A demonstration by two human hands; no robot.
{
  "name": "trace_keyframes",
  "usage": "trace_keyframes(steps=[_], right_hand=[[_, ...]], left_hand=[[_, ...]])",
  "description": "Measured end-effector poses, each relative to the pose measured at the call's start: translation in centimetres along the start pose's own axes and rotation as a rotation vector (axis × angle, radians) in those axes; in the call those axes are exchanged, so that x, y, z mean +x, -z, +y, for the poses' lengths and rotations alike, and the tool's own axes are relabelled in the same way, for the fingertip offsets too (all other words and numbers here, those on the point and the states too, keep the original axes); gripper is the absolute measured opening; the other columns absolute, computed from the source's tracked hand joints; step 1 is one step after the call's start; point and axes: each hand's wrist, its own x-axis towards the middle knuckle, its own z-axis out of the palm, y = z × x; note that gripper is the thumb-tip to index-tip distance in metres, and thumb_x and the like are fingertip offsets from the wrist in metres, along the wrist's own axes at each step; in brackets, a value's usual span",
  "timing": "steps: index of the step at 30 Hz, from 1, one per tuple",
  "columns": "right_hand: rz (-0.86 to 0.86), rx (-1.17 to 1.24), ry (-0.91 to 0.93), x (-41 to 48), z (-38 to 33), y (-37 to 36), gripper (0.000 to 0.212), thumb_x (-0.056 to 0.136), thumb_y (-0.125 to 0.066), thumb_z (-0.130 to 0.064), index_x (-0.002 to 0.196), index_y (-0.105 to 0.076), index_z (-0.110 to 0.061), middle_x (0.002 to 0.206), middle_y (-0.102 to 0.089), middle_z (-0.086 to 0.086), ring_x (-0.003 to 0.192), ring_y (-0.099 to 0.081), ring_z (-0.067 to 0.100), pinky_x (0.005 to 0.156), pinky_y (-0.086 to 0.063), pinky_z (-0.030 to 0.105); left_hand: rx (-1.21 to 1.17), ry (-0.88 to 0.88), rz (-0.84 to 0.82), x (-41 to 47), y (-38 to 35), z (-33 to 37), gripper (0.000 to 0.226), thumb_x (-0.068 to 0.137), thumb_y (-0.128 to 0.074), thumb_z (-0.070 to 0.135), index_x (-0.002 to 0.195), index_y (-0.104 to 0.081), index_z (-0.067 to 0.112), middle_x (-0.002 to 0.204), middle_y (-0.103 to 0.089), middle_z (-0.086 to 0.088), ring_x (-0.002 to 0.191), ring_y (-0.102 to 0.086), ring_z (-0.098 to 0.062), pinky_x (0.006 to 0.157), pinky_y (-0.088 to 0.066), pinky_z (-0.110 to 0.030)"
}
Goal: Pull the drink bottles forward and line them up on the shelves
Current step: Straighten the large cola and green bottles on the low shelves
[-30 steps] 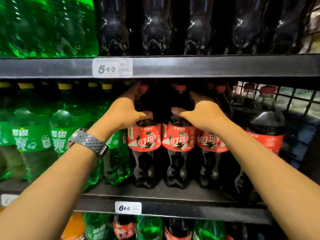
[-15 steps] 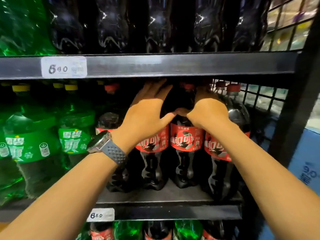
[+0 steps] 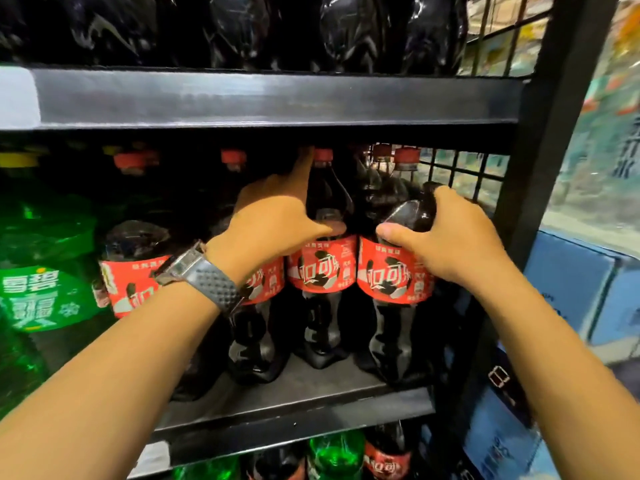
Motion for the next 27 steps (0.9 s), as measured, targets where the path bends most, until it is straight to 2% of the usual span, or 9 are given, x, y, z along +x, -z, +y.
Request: trace_keyframes(steps=[2, 4, 6, 11, 19, 22, 23, 25, 27], right_hand=[[-0.110, 0.106, -0.028, 0.7, 0.6, 0.5, 0.059, 0.062, -0.072, -0.064, 0.095, -0.051, -0.019, 0.084, -0.055, -0.009, 0.072, -0.053, 0.008, 0.056, -0.042, 0.027], [-0.262, 0.258, -0.040, 1.5, 1.3, 1.0, 0.059, 0.066, -0.074, -0.056, 0.109, -0.055, -0.022, 0.101, -0.064, -0.005, 0.089, -0.061, 0.014, 0.075, -0.052, 0.038], [-0.364, 0.379, -0.036, 1.7, 1.5, 1.3, 0.061, 0.069, -0.075, -0.050, 0.121, -0.053, -0.027, 0.114, -0.064, -0.004, 0.103, -0.062, 0.017, 0.090, -0.051, 0.043], [-0.330, 0.425, -0.049, 0.9, 1.4, 1.3, 0.082, 0.074, -0.072, -0.049, 0.144, -0.031, -0.039, 0.126, -0.054, -0.017, 0.112, -0.055, 0.009, 0.097, -0.046, 0.034], [-0.333, 0.290, -0.114, 0.0, 0.5, 1.6, 0.054, 0.080, -0.068, -0.049, 0.117, -0.042, -0.019, 0.110, -0.060, 0.003, 0.098, -0.060, 0.020, 0.087, -0.051, 0.047], [-0.213, 0.238, -0.065, -0.6, 0.1, 1.1, 0.050, 0.080, -0.069, -0.046, 0.116, -0.047, -0.017, 0.115, -0.057, 0.003, 0.099, -0.056, 0.018, 0.086, -0.050, 0.039], [-0.124, 0.212, -0.038, -0.9, -0.1, 0.9, 0.051, 0.080, -0.070, -0.044, 0.116, -0.047, -0.016, 0.118, -0.054, 0.003, 0.099, -0.053, 0.015, 0.083, -0.047, 0.034], [0.059, 0.139, 0.044, -1.7, -0.4, 0.6, 0.057, 0.080, -0.072, -0.041, 0.123, -0.045, -0.015, 0.122, -0.048, 0.001, 0.103, -0.046, 0.012, 0.082, -0.039, 0.027], [0.200, 0.041, 0.136, -2.6, -1.0, 0.5, 0.052, 0.082, -0.068, -0.041, 0.124, -0.048, -0.018, 0.120, -0.049, -0.002, 0.110, -0.047, 0.015, 0.085, -0.038, 0.026]], left_hand=[[-0.047, 0.008, 0.000, 0.3, -0.1, -0.6, 0.121, 0.055, -0.062, 0.081, 0.147, 0.005, 0.038, 0.126, -0.059, -0.002, 0.103, -0.061, -0.032, 0.078, -0.055, -0.041], [-0.074, 0.009, -0.002, 0.2, 0.0, -0.8, 0.120, 0.055, -0.062, 0.081, 0.147, 0.004, 0.040, 0.126, -0.059, 0.000, 0.101, -0.062, -0.029, 0.077, -0.055, -0.040], [-0.078, 0.008, 0.008, 0.1, 0.0, -0.6, 0.119, 0.055, -0.062, 0.081, 0.146, 0.004, 0.041, 0.123, -0.061, 0.002, 0.098, -0.063, -0.027, 0.075, -0.056, -0.038], [-0.093, 0.025, -0.011, 0.1, 0.1, -0.7, 0.119, 0.055, -0.061, 0.083, 0.144, 0.008, 0.045, 0.120, -0.062, 0.003, 0.094, -0.064, -0.026, 0.073, -0.057, -0.039], [-0.049, -0.008, -0.033, 0.0, -0.2, -0.8, 0.118, 0.060, -0.054, 0.085, 0.146, 0.013, 0.039, 0.132, -0.056, -0.004, 0.104, -0.060, -0.030, 0.076, -0.056, -0.037], [-0.031, -0.096, 0.073, -1.6, 0.1, -0.3, 0.111, 0.069, -0.055, 0.078, 0.151, 0.001, 0.028, 0.148, -0.039, -0.006, 0.132, -0.040, -0.032, 0.105, -0.037, -0.039], [-0.036, -0.115, 0.107, -2.2, 0.5, -0.3, 0.106, 0.072, -0.054, 0.076, 0.151, -0.006, 0.025, 0.148, -0.040, -0.006, 0.134, -0.037, -0.031, 0.108, -0.033, -0.038], [-0.029, -0.104, 0.119, -3.1, 1.2, -0.5, 0.089, 0.078, -0.049, 0.072, 0.146, -0.027, 0.019, 0.127, -0.057, -0.006, 0.116, -0.052, -0.027, 0.092, -0.048, -0.038], [-0.025, -0.134, 0.128, -4.1, 2.1, -0.5, 0.068, 0.084, -0.046, 0.066, 0.133, -0.046, 0.019, 0.103, -0.063, -0.002, 0.098, -0.060, -0.024, 0.073, -0.051, -0.037]])
